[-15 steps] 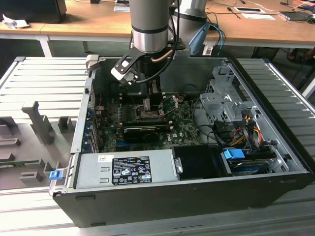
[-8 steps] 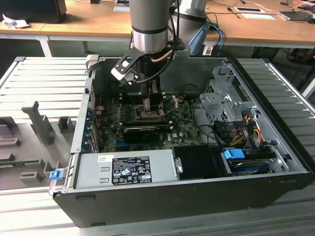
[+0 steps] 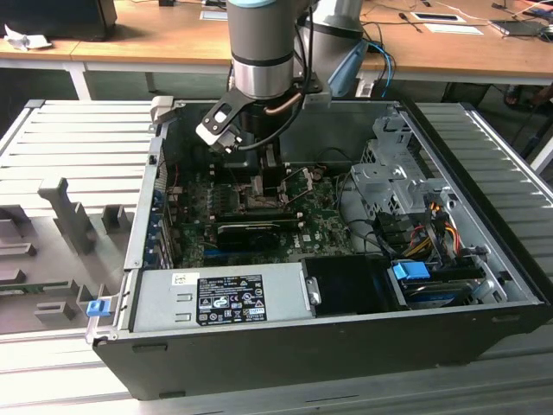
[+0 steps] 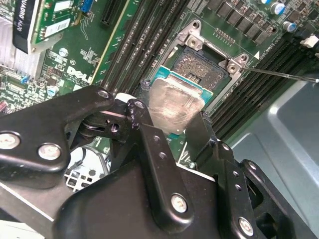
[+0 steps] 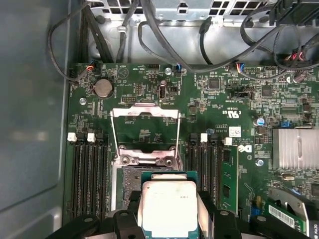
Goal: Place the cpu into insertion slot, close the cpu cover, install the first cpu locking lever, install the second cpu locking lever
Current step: 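Place the cpu into insertion slot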
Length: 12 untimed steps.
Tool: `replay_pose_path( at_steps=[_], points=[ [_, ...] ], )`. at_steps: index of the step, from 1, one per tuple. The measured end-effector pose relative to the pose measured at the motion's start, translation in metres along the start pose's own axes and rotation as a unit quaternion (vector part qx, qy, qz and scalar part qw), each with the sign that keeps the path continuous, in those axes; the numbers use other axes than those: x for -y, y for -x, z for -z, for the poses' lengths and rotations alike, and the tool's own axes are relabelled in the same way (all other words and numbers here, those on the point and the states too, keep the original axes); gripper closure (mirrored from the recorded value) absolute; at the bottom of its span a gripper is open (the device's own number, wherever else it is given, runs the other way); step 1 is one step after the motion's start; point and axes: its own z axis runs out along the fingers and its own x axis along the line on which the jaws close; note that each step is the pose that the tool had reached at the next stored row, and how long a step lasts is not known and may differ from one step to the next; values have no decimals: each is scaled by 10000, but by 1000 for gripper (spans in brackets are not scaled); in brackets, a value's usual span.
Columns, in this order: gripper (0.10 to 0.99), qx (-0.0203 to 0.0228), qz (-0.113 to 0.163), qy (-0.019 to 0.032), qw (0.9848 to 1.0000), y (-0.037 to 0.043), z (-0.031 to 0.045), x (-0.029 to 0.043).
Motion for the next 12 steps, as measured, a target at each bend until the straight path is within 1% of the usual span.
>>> replay_pose_path(
  at_steps=[12],
  points=[
    [557,0,0,0,10000,-29,-54,4]
  ],
)
